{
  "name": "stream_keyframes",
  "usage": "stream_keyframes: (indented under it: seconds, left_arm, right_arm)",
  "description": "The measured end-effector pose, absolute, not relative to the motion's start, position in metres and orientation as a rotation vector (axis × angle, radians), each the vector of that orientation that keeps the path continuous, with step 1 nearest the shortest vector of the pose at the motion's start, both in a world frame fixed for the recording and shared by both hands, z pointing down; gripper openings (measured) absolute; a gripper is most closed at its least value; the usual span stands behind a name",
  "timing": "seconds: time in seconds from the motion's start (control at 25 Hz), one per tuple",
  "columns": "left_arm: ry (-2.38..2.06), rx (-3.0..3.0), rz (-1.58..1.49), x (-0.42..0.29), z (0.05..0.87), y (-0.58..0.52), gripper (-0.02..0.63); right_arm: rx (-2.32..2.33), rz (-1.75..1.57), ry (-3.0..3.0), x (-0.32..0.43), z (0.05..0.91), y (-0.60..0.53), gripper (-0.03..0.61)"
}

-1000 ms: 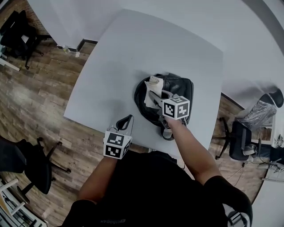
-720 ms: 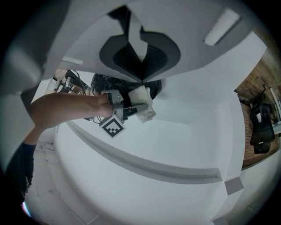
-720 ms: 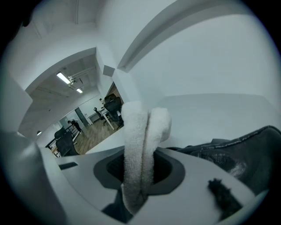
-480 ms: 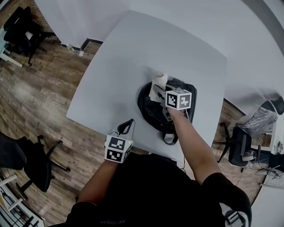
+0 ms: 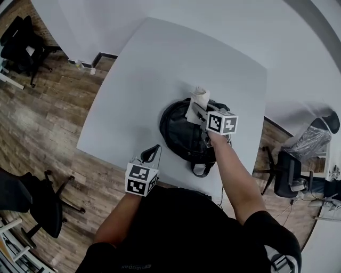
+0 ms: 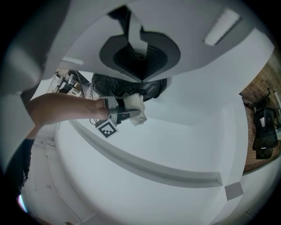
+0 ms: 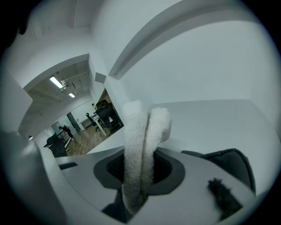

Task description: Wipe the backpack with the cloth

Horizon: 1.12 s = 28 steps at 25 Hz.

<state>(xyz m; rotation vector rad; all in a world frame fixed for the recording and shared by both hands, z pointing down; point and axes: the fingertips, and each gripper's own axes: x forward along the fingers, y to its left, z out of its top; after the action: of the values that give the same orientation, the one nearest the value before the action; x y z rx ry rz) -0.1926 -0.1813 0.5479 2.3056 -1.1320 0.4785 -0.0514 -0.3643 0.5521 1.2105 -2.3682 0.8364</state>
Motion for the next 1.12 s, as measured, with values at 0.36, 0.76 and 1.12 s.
stream_keyframes:
  seconds: [0.36, 0.76, 1.12]
  left_arm:
    - [-1.072, 2.353, 0.51, -0.168, 0.546, -0.184, 0.006]
    - [-1.029, 2.388, 0.512, -0.152, 0.542, -0.182, 0.006]
    - [-1.029, 2.414, 0.52, -0.148, 0.537, -0.176, 0.006]
  right_arm:
    - [1.358, 0.811, -2.391, 0.005, 0.519, -0.358, 0.094]
    - [1.525, 0.796, -2.377, 0.06, 0.497, -0.349, 0.094]
    - [1.665, 0.771, -2.359, 0.107, 0.479, -0.34, 0.094]
